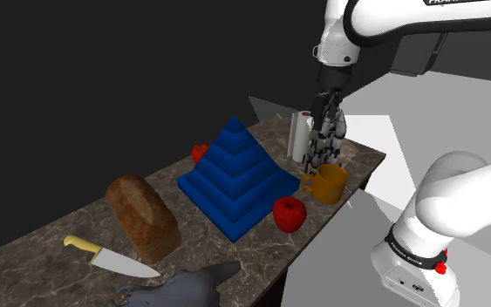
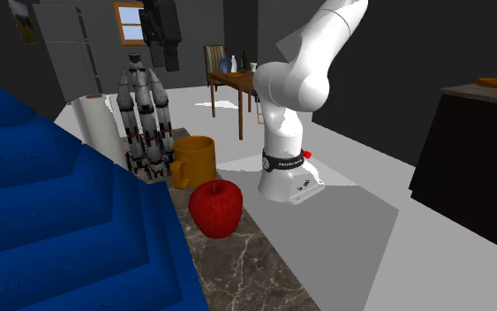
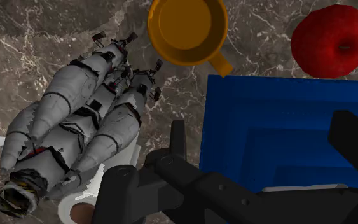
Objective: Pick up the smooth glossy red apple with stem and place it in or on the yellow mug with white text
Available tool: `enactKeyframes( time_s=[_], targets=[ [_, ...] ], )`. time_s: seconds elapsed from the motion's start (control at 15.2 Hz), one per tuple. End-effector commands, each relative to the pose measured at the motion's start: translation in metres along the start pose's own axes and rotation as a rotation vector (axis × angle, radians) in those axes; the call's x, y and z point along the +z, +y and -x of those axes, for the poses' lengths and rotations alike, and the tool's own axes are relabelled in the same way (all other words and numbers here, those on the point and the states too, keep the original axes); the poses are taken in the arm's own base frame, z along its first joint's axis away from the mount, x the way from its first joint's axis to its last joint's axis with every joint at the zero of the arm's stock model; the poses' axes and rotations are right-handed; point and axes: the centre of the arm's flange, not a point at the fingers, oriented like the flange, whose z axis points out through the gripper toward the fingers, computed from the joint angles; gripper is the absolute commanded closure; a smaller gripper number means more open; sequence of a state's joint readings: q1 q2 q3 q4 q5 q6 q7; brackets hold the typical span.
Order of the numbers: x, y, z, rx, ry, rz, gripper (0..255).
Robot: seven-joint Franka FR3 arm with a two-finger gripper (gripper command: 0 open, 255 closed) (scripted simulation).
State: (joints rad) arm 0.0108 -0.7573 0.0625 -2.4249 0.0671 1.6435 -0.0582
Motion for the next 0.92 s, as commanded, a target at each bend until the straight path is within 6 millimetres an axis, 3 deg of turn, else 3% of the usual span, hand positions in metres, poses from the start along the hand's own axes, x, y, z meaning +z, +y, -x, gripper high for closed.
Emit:
enactKeyframes(
  time_s=[0.0,0.86],
  targets=[
    [0.0,0.0,0.0,0.0,0.0,0.0,0],
    [0.103,-0.148,-0.001,-0.033,-0.039,0.069,0]
  ],
)
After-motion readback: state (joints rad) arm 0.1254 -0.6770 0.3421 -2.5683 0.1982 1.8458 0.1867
